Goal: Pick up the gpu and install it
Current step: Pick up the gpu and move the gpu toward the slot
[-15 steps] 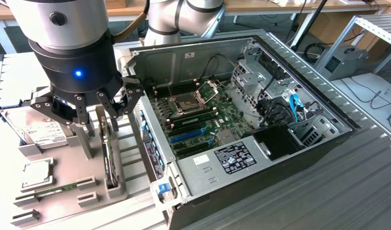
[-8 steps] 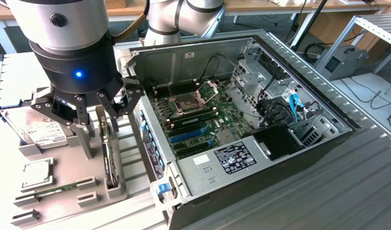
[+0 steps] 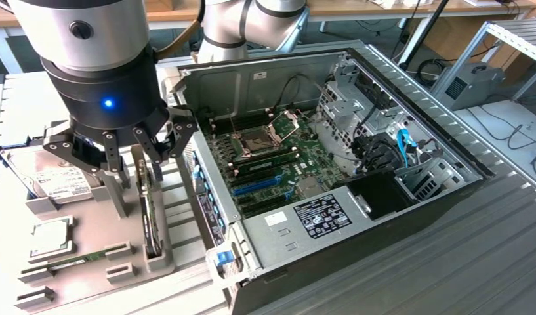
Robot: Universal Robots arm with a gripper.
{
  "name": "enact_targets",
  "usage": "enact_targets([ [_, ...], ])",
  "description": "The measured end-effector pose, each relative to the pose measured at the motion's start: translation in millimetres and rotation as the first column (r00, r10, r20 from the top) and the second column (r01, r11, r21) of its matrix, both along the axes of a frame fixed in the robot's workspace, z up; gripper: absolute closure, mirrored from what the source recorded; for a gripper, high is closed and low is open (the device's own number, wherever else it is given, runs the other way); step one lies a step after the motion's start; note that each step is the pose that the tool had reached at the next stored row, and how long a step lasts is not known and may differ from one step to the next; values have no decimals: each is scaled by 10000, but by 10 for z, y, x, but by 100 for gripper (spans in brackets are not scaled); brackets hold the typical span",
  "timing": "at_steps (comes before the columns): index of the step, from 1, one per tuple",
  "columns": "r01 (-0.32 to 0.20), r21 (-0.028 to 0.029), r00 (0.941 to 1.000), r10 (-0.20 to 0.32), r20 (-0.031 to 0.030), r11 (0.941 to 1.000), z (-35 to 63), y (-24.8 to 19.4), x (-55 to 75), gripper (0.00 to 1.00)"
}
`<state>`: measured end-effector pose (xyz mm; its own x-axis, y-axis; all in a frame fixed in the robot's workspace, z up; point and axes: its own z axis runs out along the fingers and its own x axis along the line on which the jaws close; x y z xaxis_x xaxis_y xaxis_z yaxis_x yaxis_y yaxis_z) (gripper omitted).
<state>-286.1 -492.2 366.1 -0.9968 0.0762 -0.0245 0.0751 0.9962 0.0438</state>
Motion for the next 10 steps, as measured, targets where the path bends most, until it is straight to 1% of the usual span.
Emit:
enact_targets([
  [4, 0, 0, 10000, 0, 0, 10000, -7, 0, 0, 58],
  [5, 0, -19, 10000, 0, 0, 10000, -31, 0, 0, 58],
  [6, 0, -19, 10000, 0, -1, 10000, -53, -1, 0, 58],
  [10, 0, -19, 10000, 0, 0, 10000, -62, -1, 0, 58],
])
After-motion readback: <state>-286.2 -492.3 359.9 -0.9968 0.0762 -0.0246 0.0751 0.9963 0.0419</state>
